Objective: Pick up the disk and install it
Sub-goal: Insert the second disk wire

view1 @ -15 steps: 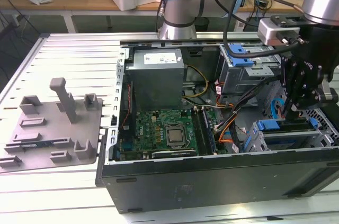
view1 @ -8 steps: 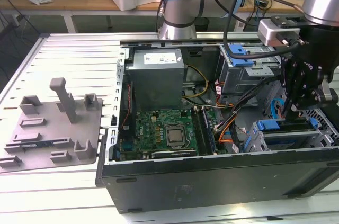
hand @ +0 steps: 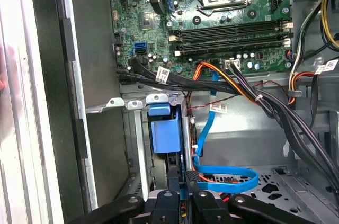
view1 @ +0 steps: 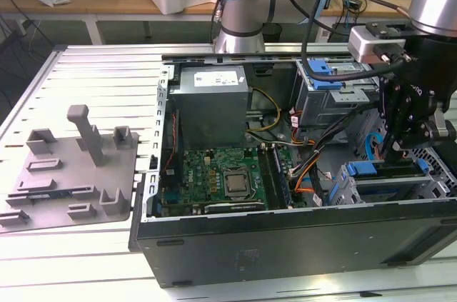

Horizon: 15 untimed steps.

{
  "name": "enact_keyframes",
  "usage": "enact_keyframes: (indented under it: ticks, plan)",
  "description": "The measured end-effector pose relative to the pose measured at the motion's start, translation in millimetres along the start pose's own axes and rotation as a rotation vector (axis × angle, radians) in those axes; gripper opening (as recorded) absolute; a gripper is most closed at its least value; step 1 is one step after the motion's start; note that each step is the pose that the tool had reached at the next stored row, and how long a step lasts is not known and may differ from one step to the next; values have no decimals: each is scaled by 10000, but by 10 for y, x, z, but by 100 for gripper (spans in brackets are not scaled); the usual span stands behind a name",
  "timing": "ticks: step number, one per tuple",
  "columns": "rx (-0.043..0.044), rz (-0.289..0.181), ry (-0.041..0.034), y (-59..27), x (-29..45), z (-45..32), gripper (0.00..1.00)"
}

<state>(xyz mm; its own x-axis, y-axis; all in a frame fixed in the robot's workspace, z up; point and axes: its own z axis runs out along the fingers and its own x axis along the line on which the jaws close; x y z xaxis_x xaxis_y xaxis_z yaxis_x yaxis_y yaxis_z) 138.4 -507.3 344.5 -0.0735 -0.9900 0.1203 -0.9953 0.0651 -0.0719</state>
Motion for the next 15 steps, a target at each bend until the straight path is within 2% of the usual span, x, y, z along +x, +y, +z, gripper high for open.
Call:
enact_keyframes:
  ticks: [15]
  plan:
    - [23,-193,-27,0,8,11,16]
